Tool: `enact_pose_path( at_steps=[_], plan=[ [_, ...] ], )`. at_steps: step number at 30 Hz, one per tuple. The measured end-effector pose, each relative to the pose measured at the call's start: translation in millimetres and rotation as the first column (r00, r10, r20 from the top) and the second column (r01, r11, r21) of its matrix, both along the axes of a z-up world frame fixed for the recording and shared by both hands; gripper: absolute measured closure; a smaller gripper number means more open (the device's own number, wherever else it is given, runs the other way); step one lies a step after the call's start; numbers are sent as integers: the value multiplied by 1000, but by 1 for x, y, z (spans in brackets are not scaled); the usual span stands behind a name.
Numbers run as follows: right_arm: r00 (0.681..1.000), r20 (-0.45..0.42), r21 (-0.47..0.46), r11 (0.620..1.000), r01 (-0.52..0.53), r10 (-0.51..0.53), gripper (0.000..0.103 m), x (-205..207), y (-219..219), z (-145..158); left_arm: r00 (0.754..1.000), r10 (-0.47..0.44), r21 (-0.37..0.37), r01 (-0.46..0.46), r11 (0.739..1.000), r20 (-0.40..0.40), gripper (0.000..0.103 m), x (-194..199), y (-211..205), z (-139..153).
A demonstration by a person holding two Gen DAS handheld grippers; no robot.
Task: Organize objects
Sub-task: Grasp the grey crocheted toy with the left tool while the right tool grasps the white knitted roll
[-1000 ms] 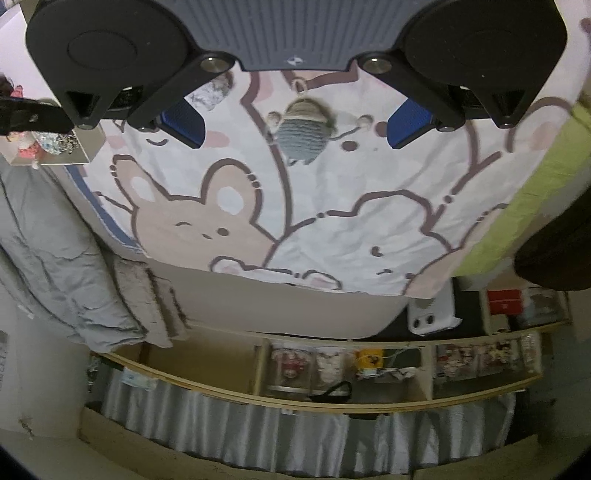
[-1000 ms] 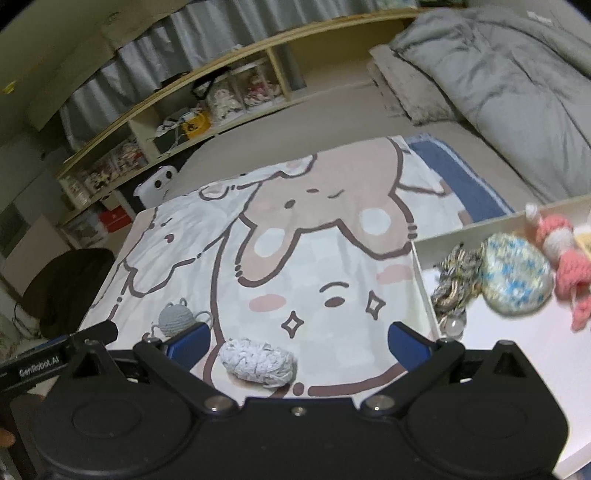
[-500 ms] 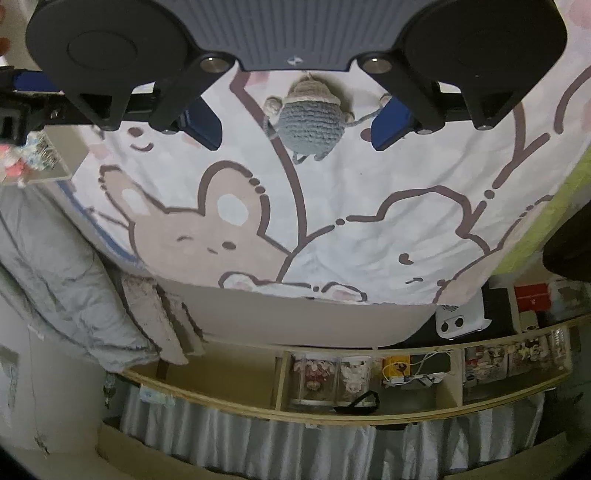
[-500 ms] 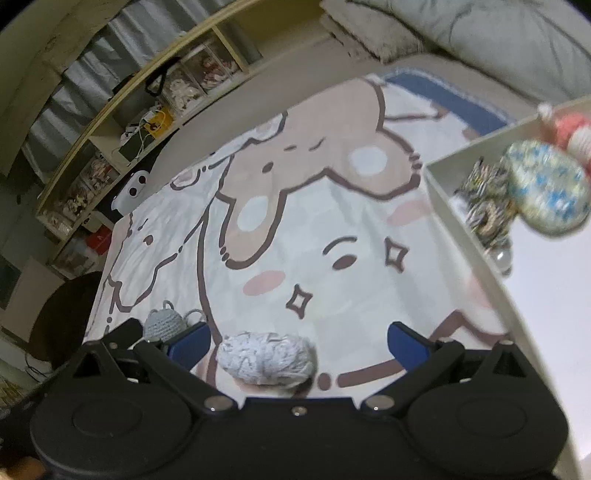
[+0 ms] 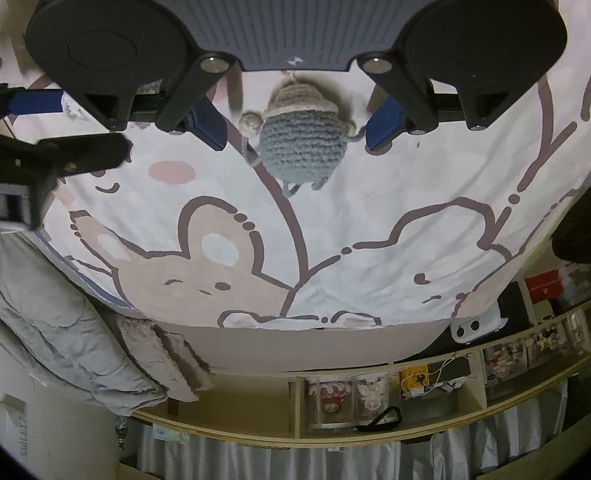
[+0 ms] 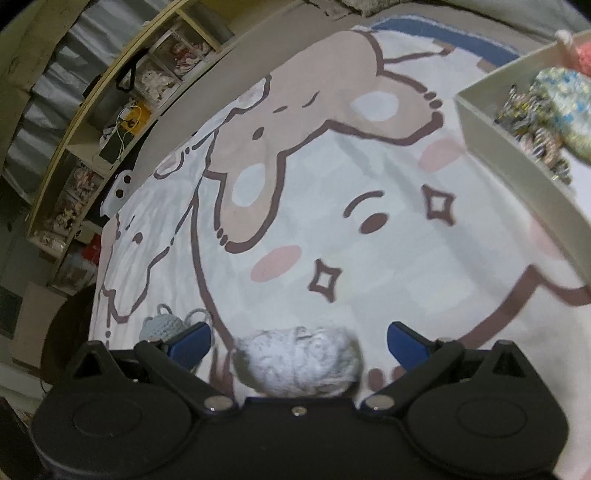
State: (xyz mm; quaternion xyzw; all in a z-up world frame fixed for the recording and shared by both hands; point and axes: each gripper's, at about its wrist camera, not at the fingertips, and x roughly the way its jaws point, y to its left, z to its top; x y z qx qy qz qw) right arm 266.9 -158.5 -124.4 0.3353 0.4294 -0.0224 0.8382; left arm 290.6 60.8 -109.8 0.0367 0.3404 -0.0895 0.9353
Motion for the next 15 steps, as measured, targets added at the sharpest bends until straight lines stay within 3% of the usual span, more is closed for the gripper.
enact_pose_path(
  at_steps=[4, 9, 15],
  plan=[
    [999, 10, -46, 998, -35, 35, 0, 5, 10, 3, 1000, -25, 9, 25, 1000, 4, 30, 2, -4, -2],
    [997, 7, -81, 994, -72, 73, 5, 8, 12, 6, 999, -48, 34, 48, 998, 9, 49, 4, -7, -4],
    [995, -33, -64, 993, -100, 98, 15, 10, 11, -1, 999, -38, 0, 38, 999, -6, 51, 4, -1, -2]
  ],
)
